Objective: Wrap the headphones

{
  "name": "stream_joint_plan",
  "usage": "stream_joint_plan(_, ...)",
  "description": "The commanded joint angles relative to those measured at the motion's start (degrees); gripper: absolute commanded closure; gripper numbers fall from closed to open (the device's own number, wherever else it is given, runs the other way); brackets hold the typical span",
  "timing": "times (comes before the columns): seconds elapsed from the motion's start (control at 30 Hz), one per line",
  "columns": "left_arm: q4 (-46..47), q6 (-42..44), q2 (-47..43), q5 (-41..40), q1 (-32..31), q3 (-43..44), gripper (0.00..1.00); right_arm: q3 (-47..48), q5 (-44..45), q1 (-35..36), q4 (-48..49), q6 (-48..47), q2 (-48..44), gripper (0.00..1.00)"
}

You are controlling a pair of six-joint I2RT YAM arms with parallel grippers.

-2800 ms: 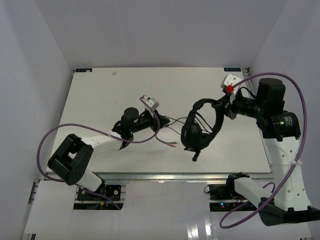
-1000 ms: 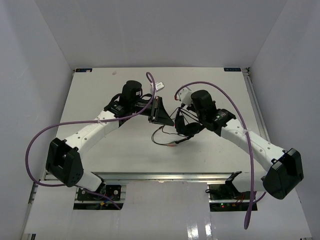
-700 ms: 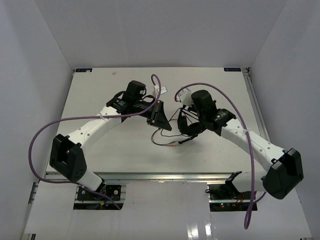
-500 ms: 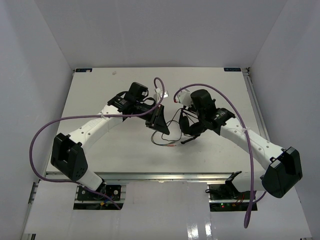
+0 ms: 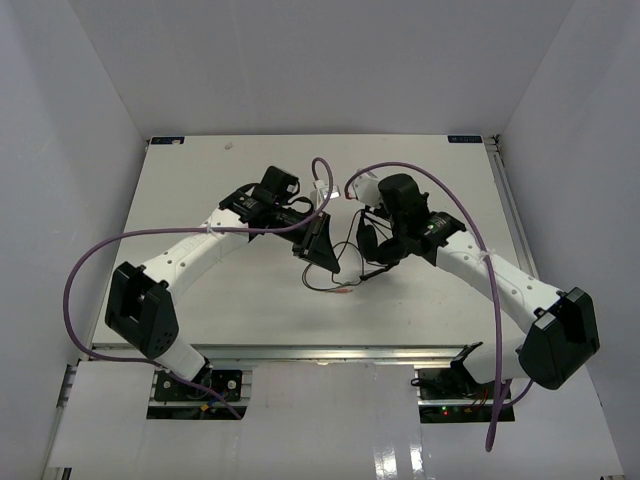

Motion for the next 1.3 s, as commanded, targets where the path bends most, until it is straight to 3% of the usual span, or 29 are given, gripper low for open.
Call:
stream_joint_plan(0.0, 7.4, -5.2, -3.7, 7.2, -1.0, -1.8, 0.76, 6.9, 0.0, -0.2, 2.8, 6.5, 1.5, 0.92)
stream_joint_plan(0.33, 30.3, -19.5, -6.3, 6.6, -4.6, -11.1, 0.76, 15.1, -7.9, -3.5, -4.6, 22.2, 3.8, 0.92)
stream_joint_plan(0.7, 45.6, -25.6, -5.6, 0.0, -7.5, -9.7, 0.75, 17.4, -22.9, -9.5, -9.1, 34.6, 1.8, 0.92)
stream_joint_plan(0.87, 42.3, -20.5, -17.6, -6.3, -7.5, -12.4, 0.54, 17.4, -26.5, -11.4, -9.4, 36.5, 0.3, 0.92)
stream_joint_plan(0.97, 42.2, -19.1, -26.9, -13.3, -8.1, -23.0, 0.41, 17.7, -27.8, -12.1, -9.9, 38.0, 0.0, 0.92)
stream_joint_plan(1.1, 47.9, -21.0, -37.1, -29.1, -11.8, -39.1, 0.29, 18.2, -31.2, -13.5, -10.8, 39.9, 0.0, 0.92)
stream_joint_plan(1.27, 57.8, -26.1, -34.5, -40.9, -17.5, -47.0, 0.25, 18.6, -32.7, -14.2, -11.3, 41.8, 0.1, 0.92)
